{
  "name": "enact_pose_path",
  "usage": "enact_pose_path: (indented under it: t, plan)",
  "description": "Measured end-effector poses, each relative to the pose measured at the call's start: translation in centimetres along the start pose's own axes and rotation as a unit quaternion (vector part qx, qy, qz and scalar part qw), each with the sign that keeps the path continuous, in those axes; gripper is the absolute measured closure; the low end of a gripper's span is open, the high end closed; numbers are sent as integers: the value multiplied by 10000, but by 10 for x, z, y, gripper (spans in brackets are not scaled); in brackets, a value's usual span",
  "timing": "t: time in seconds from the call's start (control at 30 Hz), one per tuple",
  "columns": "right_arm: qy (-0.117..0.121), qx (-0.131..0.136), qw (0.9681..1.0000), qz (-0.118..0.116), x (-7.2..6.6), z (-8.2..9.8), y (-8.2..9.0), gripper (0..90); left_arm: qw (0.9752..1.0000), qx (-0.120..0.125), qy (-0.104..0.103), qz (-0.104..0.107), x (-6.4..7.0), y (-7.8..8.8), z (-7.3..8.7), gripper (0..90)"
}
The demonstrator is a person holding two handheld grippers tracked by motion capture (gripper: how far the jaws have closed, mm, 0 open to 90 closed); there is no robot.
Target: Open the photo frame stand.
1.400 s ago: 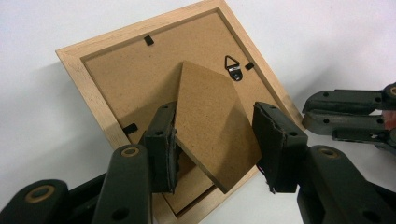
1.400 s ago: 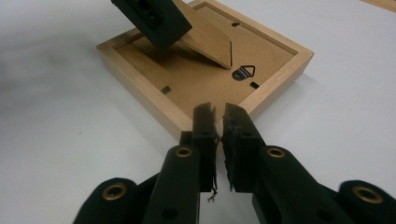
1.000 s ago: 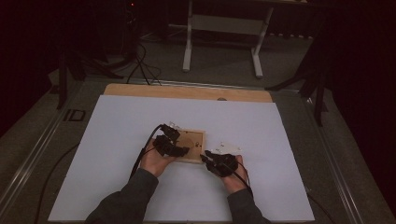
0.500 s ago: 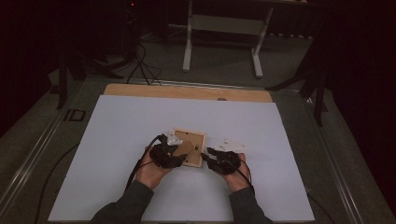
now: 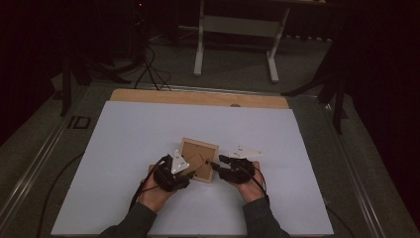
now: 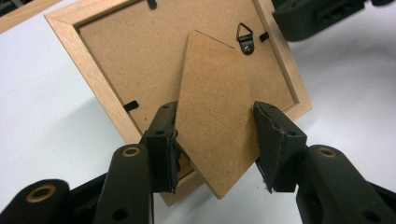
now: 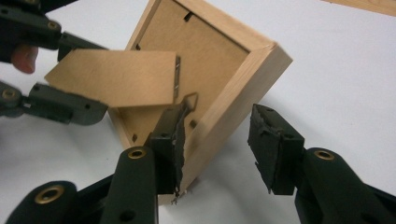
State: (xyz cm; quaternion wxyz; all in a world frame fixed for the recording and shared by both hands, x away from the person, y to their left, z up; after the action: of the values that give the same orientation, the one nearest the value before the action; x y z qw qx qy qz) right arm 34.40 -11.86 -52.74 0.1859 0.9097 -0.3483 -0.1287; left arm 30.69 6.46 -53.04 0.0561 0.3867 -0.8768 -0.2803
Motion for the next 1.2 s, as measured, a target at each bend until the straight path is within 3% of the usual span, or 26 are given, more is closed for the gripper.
enact_pose_path:
  t: [0.23, 0.47, 0.63, 0.87, 1.0, 1.1, 1.2]
  plan:
    - [-249, 85, 9996, -107, 4, -4, -4, 513, 9998, 163, -125, 16, 2, 4, 6, 543]
    - [-619, 115, 9969, -473, 9, -6, -9, 466, 9995, 236, -188, 55, 2, 6, 8, 543]
    - [-627, 73, 9958, -656, 8, -5, -14, 486, 9995, 261, -187, 59, 2, 7, 10, 543]
    - [-577, 97, 9960, -675, 7, -5, -13, 509, 9996, 235, -142, 68, 2, 7, 12, 541]
    - [-516, 119, 9965, -642, 4, -6, -12, 513, 9997, 176, 16, 158, 1, 7, 14, 540]
    - [-473, 140, 9967, -644, 3, -7, -11, 519, 9991, 164, 256, 294, -2, 7, 15, 539]
    - [-417, 171, 9970, -632, 1, -8, -10, 522, 9966, 175, 597, 534, -5, 8, 14, 535]
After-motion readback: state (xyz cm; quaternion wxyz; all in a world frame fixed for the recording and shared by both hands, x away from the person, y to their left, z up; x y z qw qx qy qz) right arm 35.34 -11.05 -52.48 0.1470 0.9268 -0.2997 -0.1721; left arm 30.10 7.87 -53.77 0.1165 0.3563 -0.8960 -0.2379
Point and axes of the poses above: each handheld gripper's, and its own axes: y roughly backward along the jaws, z roughly out of its underside, x roughly to its right, the point moved 5 cm from there along -y, roughly forward along the jaws, and after that the axes turned 8 degrees about x, right-handed, at the moved point
